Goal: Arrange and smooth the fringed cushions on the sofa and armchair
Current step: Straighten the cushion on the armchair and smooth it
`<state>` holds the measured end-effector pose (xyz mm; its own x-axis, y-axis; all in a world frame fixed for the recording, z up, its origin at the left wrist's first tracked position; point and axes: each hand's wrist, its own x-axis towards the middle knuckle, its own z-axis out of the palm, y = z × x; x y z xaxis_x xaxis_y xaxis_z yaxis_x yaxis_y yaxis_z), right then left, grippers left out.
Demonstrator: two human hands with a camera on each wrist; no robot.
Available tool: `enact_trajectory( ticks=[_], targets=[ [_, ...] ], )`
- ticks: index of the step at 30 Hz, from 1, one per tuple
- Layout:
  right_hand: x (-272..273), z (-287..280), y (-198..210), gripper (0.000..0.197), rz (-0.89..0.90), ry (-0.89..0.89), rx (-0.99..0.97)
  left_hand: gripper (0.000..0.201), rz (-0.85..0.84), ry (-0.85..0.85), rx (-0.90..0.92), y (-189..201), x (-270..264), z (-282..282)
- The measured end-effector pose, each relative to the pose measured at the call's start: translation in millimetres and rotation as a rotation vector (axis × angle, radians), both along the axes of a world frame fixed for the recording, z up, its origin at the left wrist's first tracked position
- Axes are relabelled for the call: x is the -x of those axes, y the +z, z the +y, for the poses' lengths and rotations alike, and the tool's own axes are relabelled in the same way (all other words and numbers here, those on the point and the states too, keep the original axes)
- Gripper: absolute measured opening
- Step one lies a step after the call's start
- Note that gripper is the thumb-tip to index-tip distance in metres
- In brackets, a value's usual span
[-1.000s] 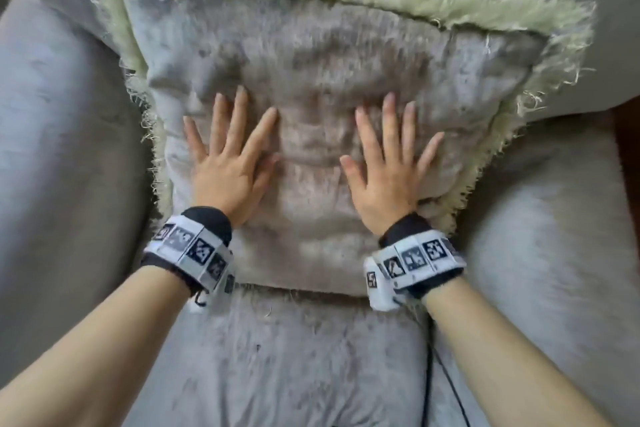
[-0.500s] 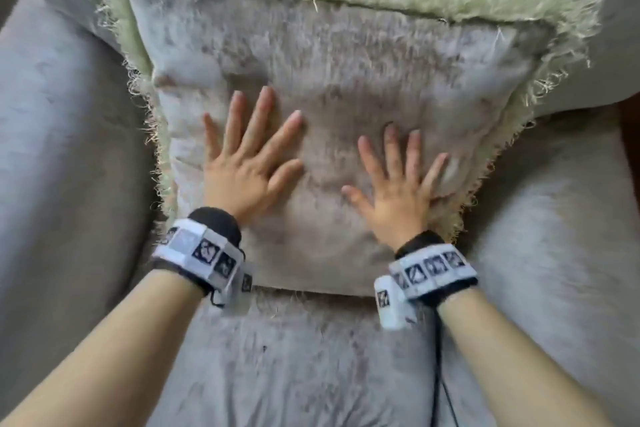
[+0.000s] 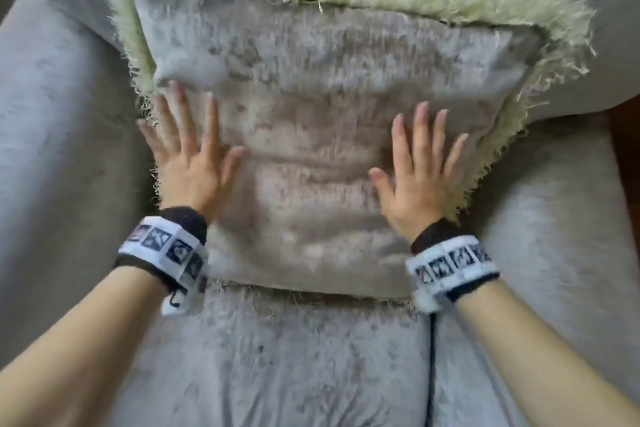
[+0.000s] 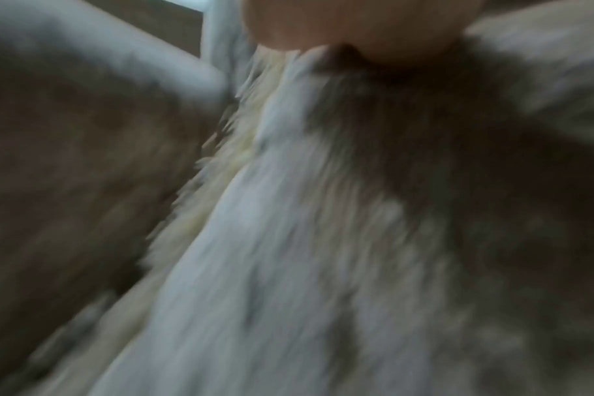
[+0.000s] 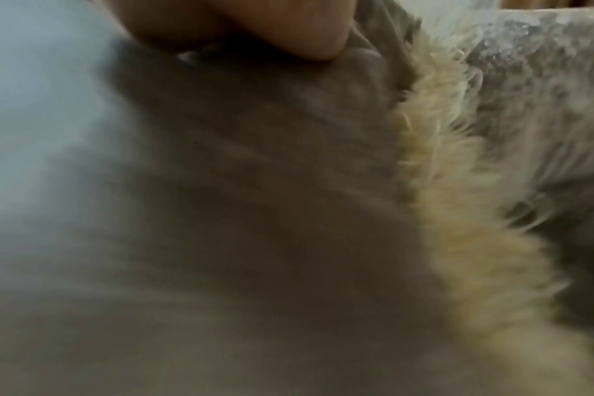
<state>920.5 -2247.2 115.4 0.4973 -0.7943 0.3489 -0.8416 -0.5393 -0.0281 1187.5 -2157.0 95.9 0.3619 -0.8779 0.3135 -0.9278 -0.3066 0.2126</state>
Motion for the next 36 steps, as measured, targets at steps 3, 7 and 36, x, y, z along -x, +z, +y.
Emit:
enact_trajectory(
  ticks=[3,7,36],
  targets=[
    [-32.1,40.7,6.2,0.065,-0.171,0.168,0.155,0.063,-0.235,-0.462,0.259,12.7,54.0,-11.9],
    [-7.4,-35.3,-5.0,0.064,0.135,-0.011,0.039,0.061,-0.009,-0.128,-0.100,-3.7,26.2,-33.5],
    [16.8,-31.6,-16.9,0.072,-0.122,-0.410,-0.141,0.068,0.095,0.075,-0.149,2.4,23.4,-36.4]
  ],
)
